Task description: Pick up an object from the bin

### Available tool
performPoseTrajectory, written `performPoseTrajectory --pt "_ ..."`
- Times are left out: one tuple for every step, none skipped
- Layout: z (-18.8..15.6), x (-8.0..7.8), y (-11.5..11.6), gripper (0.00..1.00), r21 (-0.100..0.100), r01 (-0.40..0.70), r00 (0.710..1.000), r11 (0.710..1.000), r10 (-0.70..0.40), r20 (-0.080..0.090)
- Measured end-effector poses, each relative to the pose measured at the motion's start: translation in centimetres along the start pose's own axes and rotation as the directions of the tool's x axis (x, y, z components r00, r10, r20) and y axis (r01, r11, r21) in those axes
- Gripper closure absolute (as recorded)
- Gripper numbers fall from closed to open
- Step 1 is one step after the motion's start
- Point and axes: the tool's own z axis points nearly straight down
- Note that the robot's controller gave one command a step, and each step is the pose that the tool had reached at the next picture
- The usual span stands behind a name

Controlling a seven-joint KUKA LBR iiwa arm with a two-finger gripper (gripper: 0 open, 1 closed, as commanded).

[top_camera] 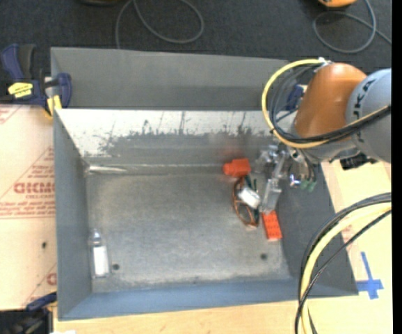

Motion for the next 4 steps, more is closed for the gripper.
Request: performPoseTrajectory --pt "1.4 0.7 0.1 0.00 -0.002 0.118 0.993 0.993 -0.118 0.000" --pt "3.3 0.4 0.6 1.00 0.000 0.259 0.966 0.966 -0.259 0.004" --pt "3.5 0.3 0.6 1.00 0.001 0.367 0.930 0.930 -0.367 0.004" --pt "3.4 0.3 0.6 1.00 0.001 0.443 0.896 0.896 -0.443 0.006"
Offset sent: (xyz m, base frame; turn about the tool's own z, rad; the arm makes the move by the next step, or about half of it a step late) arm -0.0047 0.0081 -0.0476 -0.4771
